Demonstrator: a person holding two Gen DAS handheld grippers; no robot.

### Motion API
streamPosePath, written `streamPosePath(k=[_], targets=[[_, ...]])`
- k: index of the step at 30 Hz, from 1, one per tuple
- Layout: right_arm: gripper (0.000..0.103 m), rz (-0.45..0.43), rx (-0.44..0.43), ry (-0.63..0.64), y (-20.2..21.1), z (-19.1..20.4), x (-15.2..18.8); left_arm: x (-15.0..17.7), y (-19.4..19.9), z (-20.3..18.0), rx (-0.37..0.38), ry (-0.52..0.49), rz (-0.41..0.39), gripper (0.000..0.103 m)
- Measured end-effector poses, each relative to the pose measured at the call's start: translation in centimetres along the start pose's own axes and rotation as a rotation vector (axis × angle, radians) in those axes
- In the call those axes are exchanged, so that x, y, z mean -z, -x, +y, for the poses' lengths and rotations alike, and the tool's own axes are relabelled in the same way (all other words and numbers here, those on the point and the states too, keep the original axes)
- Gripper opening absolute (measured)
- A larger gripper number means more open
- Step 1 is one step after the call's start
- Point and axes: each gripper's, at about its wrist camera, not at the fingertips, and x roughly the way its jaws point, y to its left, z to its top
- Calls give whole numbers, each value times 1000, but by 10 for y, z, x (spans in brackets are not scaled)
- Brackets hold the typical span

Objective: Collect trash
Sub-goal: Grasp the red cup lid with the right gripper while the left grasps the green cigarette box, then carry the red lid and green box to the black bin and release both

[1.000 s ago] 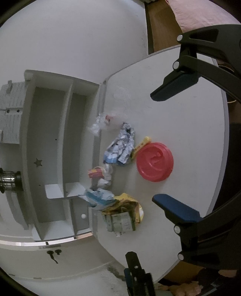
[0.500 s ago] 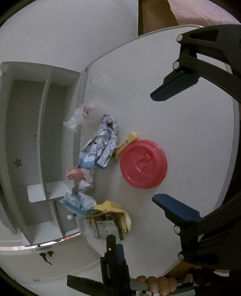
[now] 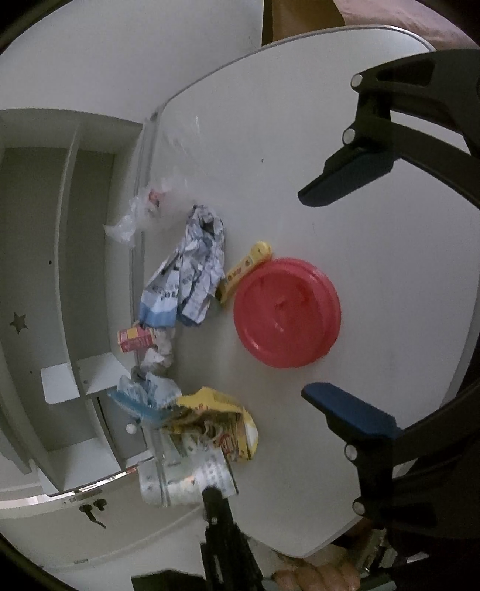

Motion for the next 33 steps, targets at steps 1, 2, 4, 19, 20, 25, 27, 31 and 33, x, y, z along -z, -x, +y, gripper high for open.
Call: streamPosePath(k=[1, 2, 4, 19, 20, 25, 27, 31, 33], targets=[[93, 5, -4, 1, -2, 2, -1, 3, 9, -3, -27, -31, -18, 10], [92, 14, -7, 1, -6, 4, -4, 4, 14, -6, -43, -52, -29, 10], [90, 31, 1, 2, -15, 6, -8, 8, 25, -12, -84, -104, -54, 10], [76, -12, -15, 57, 6, 19, -10, 42, 27, -64, -89, -284, -46, 10], [76, -37, -19, 47, 21, 11, -6, 43, 26, -70, -78, -296, -43, 10], [76, -132, 68, -91, 92, -61, 22, 57, 4, -139, 51, -432, -8, 10], [76, -157, 154, -168, 121, -106, 42, 68, -12, -185, 156, -510, 18, 10], [76, -151, 326, -360, 170, -193, 103, 104, -41, -273, 343, -654, 94, 10], [76, -125, 391, -463, 189, -234, 143, 133, -57, -320, 447, -738, 147, 10]])
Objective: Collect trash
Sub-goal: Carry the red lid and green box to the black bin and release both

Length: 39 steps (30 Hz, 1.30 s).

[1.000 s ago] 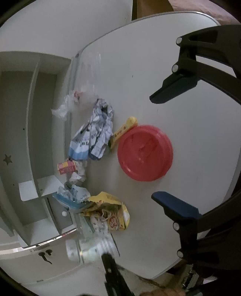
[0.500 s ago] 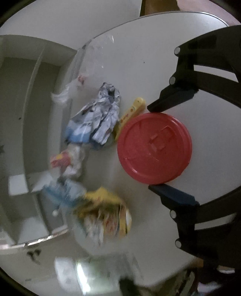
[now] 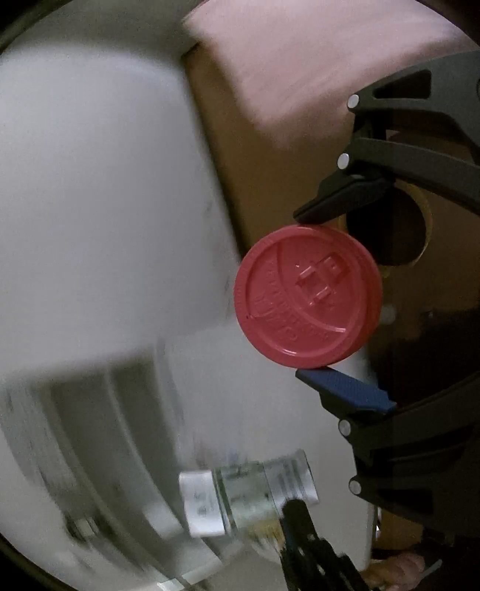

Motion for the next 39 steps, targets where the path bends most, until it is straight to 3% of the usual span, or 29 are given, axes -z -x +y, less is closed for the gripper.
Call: streamPosePath(k=[3, 6, 10, 14, 20, 23, 25, 26, 27, 31, 34, 39], targets=[[76, 60, 77, -112, -6, -67, 30, -2, -66, -49, 137, -75, 93, 10], [76, 133, 111, -201, -23, -115, 64, 12, -128, -82, 188, -128, 199, 10], [76, 218, 80, -270, -68, -151, 98, 43, -205, -103, 207, -166, 343, 10], [76, 277, 22, -292, -115, -172, 116, 71, -278, -95, 160, -187, 432, 10], [76, 337, -45, -296, -166, -171, 127, 81, -340, -82, 116, -170, 515, 11], [76, 352, -68, -290, -189, -175, 124, 84, -355, -83, 93, -177, 531, 12], [76, 355, -81, -293, -199, -177, 122, 80, -363, -90, 88, -177, 538, 25], [76, 357, -88, -294, -204, -177, 121, 79, -367, -90, 83, -176, 536, 41], [76, 359, -92, -292, -214, -181, 121, 79, -366, -91, 70, -180, 529, 50], [78, 379, -100, -279, -236, -184, 117, 79, -354, -97, 58, -204, 515, 56], [89, 388, -91, -275, -241, -183, 116, 76, -336, -101, 66, -222, 491, 71], [91, 362, -63, -285, -230, -180, 110, 64, -295, -111, 104, -244, 431, 80]])
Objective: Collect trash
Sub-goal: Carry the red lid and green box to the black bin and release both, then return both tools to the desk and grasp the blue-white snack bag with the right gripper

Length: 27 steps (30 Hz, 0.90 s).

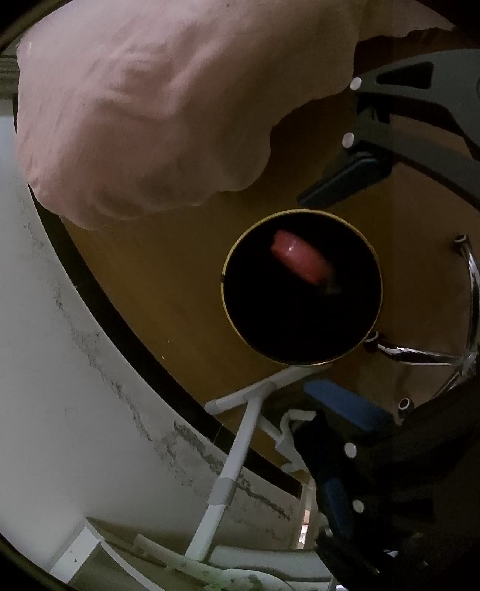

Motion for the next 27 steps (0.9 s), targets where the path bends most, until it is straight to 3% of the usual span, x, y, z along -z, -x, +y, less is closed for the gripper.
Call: streamPosePath(k=[3, 5, 9, 11, 14, 17, 22, 27], targets=[[91, -60, 51, 25, 35, 8, 1, -2, 44, -12, 61, 3, -70, 91], [93, -123, 113, 63, 71, 22, 2, 0, 84, -20, 86, 4, -136, 92], [94, -255, 132, 178, 137, 78, 7, 19, 167, -15, 54, 46, -279, 96], [94, -310, 109, 264, 161, 118, 12, 40, 215, 5, -32, 111, -361, 96], [94, -365, -3, 439, 182, 216, 26, 76, 264, 44, -178, 220, -405, 96], [94, -334, -143, 559, 178, 295, 41, 134, 311, 100, -386, 373, -427, 96], [94, -262, -367, 766, 156, 441, 77, 235, 369, 183, -599, 623, -386, 96], [91, -179, -483, 906, 139, 548, 97, 322, 418, 243, -663, 808, -401, 96]])
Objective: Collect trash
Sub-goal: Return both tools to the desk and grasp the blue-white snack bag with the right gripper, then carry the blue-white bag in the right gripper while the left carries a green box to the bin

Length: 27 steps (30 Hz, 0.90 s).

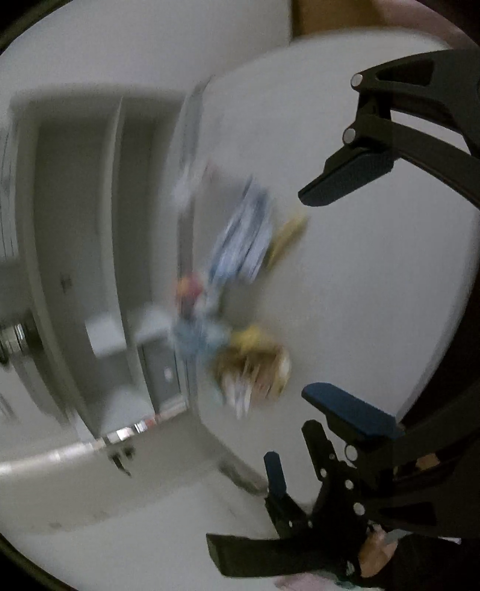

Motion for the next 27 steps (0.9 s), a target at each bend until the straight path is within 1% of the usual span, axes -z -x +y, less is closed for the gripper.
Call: streamPosePath(k=[3, 6, 8, 10, 11, 13, 15, 16, 17, 18, 20, 22, 25, 27], targets=[[87, 21, -31, 27, -30, 21, -28, -3, 0, 35, -23, 36, -5, 96], [83, 33, -33, 50, -48, 33, -50, -15, -6, 60, -18, 48, -1, 96], [81, 48, -29, 53, -59, 32, -60, -25, -17, 69, -5, 45, 9, 96], [78, 83, -24, 41, -78, 28, -71, -29, -22, 77, 4, 38, 15, 96], [77, 98, -28, 35, -86, 25, -74, -35, -30, 80, 10, 30, 22, 96], [76, 138, -30, 16, -106, 21, -82, -39, -39, 79, 19, 22, 35, 96], [71, 174, -35, 7, -122, 19, -86, -46, -51, 81, 35, 13, 53, 96], [58, 190, -43, 2, -128, 20, -88, -49, -56, 82, 42, 7, 59, 96], [31, 207, -64, -6, -132, 20, -90, -53, -63, 83, 45, -1, 63, 96], [30, 209, -85, -29, -134, 18, -93, -58, -69, 83, 43, -14, 67, 96], [24, 166, -97, -23, -124, 21, -99, -65, -75, 84, 38, -40, 70, 96], [21, 110, -103, -4, -106, 22, -102, -74, -81, 84, 31, -66, 70, 96], [21, 71, -121, -6, -89, 23, -108, -90, -95, 82, 2, -118, 80, 95], [21, 63, -129, -2, -80, 22, -107, -94, -101, 79, -22, -145, 98, 92]])
